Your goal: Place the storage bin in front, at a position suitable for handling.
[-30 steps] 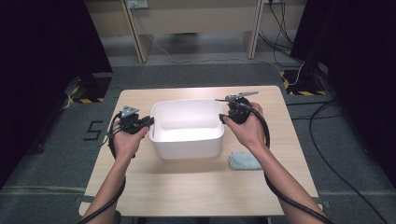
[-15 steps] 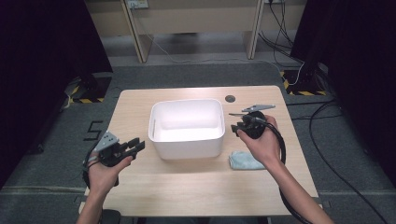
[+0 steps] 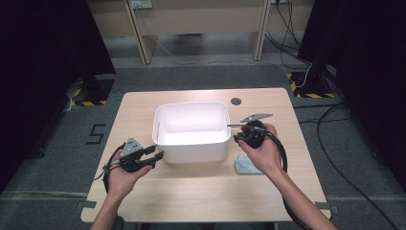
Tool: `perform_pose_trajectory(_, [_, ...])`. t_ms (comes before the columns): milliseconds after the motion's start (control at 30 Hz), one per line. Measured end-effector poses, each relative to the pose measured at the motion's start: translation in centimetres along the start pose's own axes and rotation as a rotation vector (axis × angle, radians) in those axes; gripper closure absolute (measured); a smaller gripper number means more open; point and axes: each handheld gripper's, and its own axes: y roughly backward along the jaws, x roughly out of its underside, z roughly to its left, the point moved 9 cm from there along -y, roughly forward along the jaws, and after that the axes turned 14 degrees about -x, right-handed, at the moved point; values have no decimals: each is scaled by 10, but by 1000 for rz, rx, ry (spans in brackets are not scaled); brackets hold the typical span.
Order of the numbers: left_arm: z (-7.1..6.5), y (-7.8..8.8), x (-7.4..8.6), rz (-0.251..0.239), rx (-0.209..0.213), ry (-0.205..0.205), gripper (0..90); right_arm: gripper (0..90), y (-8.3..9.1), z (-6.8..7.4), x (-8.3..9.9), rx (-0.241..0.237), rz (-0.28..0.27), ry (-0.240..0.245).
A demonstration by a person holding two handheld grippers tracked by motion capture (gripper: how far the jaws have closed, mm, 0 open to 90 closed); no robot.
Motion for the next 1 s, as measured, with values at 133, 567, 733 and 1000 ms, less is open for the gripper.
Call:
perform_pose_trajectory(133, [-2,-7,-4,0,2,10,556,780,-2,-1,-1,2,-4,2])
perform_pose_trajectory(567, [-11,-34,-22,0,-3,1,553,784,-4,-27,-11,69,-14,-37])
perform_pose_trajectory(733, [-10,-31,-21,-17,5,34,503,747,-3,-33,-13,71,-28,-46])
perform_pose_trajectory(1000, [1,-7,-6,-56,-17,78,408,678,13,-50,-5,87,-62,-98])
